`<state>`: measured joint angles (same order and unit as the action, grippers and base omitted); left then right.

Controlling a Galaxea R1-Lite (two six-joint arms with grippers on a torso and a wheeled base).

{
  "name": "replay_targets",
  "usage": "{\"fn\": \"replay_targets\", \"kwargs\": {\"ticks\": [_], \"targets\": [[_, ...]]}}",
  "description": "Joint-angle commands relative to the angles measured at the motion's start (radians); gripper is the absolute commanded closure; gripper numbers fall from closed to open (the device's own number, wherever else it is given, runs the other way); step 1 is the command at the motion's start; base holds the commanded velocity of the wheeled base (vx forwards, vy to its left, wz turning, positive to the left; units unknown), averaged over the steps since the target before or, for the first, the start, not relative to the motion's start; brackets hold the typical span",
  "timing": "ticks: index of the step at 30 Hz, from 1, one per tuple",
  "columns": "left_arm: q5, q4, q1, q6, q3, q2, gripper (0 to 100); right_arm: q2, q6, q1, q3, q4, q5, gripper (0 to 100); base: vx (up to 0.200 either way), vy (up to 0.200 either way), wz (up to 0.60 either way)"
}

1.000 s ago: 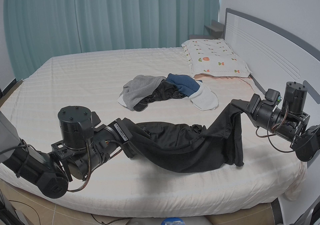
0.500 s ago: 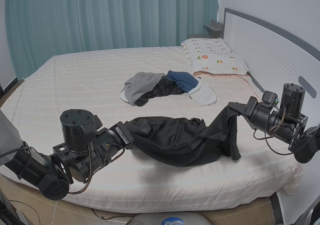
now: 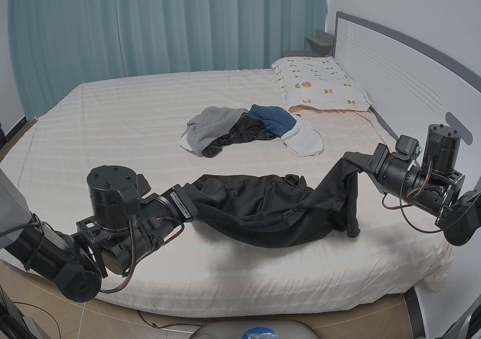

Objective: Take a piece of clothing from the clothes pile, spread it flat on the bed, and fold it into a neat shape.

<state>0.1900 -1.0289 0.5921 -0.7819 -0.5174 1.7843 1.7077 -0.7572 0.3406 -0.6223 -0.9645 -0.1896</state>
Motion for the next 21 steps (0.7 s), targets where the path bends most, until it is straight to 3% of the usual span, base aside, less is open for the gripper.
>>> {"fn": "replay_targets", "kwargs": {"ticks": [1,3,9,15,18,21], "targets": [[0.000,0.007,-0.005,0.001,-0.004,-0.023,100,-0.008,-0.001,0.000,0.000,0.000,0.001,100,0.000,0.200,0.00],[0.000,0.007,-0.006,0.001,-0.004,-0.023,100,-0.006,0.001,0.001,0.000,0.000,0.009,100,0.000,0.200,0.00],[0.002,0.010,-0.021,0.033,-0.012,-0.065,100,0.001,0.022,0.001,-0.019,0.000,0.113,100,0.000,0.200,0.00],[0.000,0.043,-0.038,0.038,-0.015,-0.080,100,-0.002,0.042,0.020,-0.022,-0.002,0.147,100,0.000,0.200,0.00],[0.002,0.069,-0.048,0.038,-0.030,-0.091,100,0.001,0.042,0.023,-0.045,-0.025,0.213,100,0.000,0.200,0.00],[0.000,0.076,-0.060,0.039,-0.033,-0.103,100,0.001,0.044,0.020,-0.040,-0.077,0.217,100,0.000,0.200,0.00]]}}
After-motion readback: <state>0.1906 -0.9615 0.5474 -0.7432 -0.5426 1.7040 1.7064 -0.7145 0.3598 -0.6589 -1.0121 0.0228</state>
